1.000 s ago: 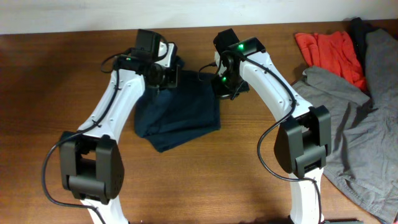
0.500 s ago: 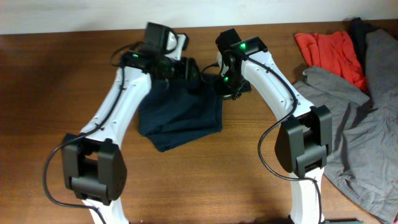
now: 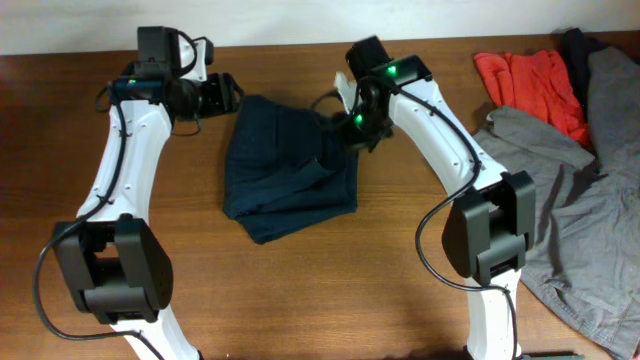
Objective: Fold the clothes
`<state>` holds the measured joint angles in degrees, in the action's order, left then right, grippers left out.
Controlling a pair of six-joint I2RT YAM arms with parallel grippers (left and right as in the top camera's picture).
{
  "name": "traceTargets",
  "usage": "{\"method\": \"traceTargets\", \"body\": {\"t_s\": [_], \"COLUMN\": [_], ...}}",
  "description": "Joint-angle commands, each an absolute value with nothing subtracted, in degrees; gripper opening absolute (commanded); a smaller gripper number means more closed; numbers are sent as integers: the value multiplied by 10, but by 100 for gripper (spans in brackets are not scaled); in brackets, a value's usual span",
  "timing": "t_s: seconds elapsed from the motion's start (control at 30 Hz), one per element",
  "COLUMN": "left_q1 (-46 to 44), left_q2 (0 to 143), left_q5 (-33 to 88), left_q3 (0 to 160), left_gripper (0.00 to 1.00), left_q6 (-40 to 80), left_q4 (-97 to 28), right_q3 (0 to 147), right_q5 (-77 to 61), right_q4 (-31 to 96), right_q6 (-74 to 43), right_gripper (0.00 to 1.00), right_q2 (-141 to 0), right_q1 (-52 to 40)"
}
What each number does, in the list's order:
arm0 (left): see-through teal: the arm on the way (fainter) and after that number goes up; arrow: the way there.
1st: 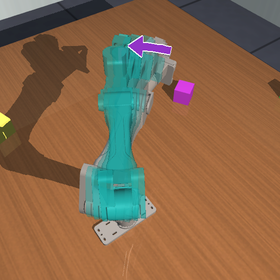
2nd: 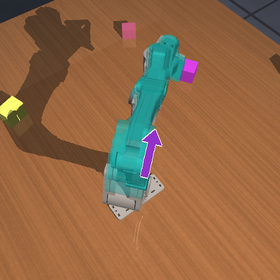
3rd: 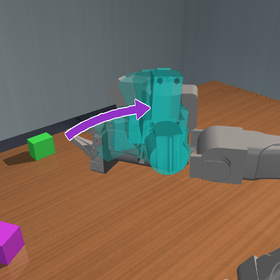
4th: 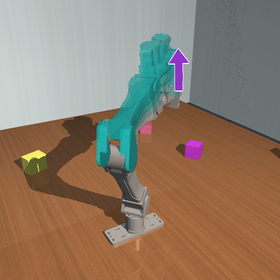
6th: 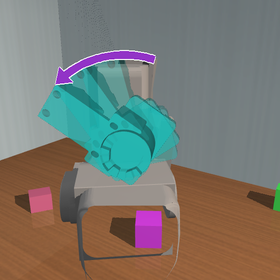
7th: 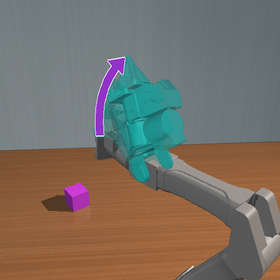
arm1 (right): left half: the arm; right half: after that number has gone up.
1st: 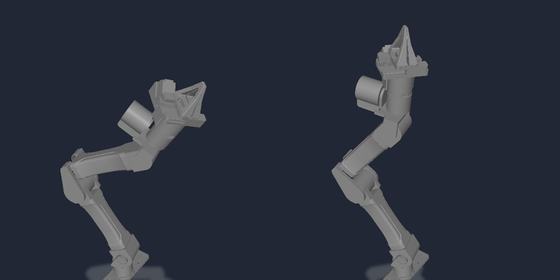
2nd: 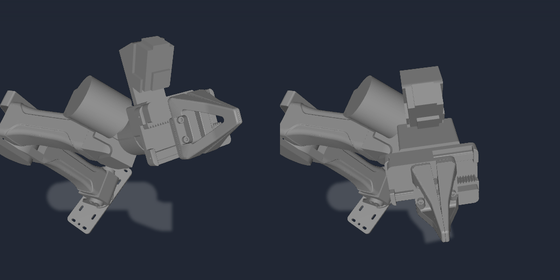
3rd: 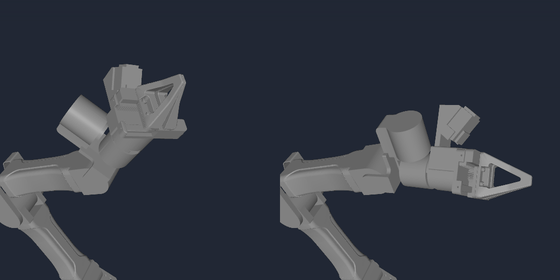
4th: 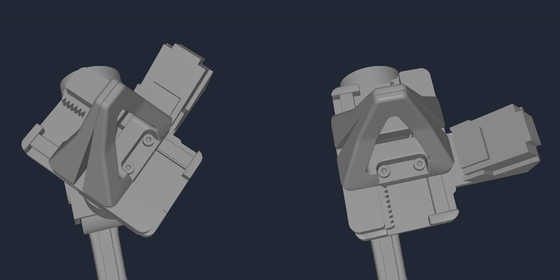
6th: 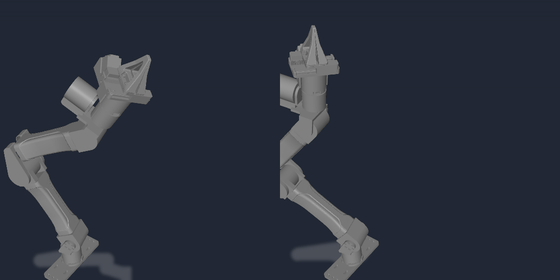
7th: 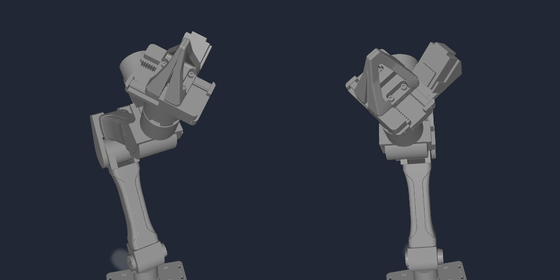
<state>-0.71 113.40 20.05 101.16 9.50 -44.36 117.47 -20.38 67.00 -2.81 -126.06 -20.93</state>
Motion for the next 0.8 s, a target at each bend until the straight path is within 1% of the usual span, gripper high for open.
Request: {"method": "traceTargets", "body": {"t_s": [0.0,0.1,0.13,0.17,0.23,0.3,0.37,0.4,0.5,0.6,0.7,0.77], "left_q1": [-10,-10,-10,-10,-10,-10,-10,-10,-10,-10,-10,-10], "left_q2": [1129,1136,1138,1139,1140,1140,1140,1140,1140,1140,1140,1140], "left_q5": [151,147,147,147,147,147,147,147,147,147,147,147], "left_q3": [1020,1020,1020,1020,1020,1020,1020,1020,1020,1020,1020,1020], "left_gripper": [65,65,65,65,65,65,65,65,65,65,65,65], "left_q6": [94,94,94,94,94,94,94,94,94,94,94,94], "left_q4": [-465,-481,-482,-485,-488,-492,-497,-499,-501,-503,-511,-515], "right_q3": [1188,1185,1185,1184,1184,1184,1184,1184,1183,1182,1171,1155], "right_q5": [-326,-364,-364,-364,-364,-364,-359,-350,-307,-247,-180,-164], "right_q4": [677,684,684,684,686,693,702,710,728,745,748,743], "right_q6": [-9,-8,-8,-8,-9,-8,-8,-8,-9,-9,-23,-33], "right_gripper": [6,7,9,15,30,36,44,45,45,38,35,29], "right_q2": [-1259,-1279,-1284,-1290,-1302,-1309,-1315,-1316,-1316,-1316,-1316,-1316], "right_q1": [-214,-227,-233,-239,-251,-260,-268,-272,-279,-284,-285,-284]}}
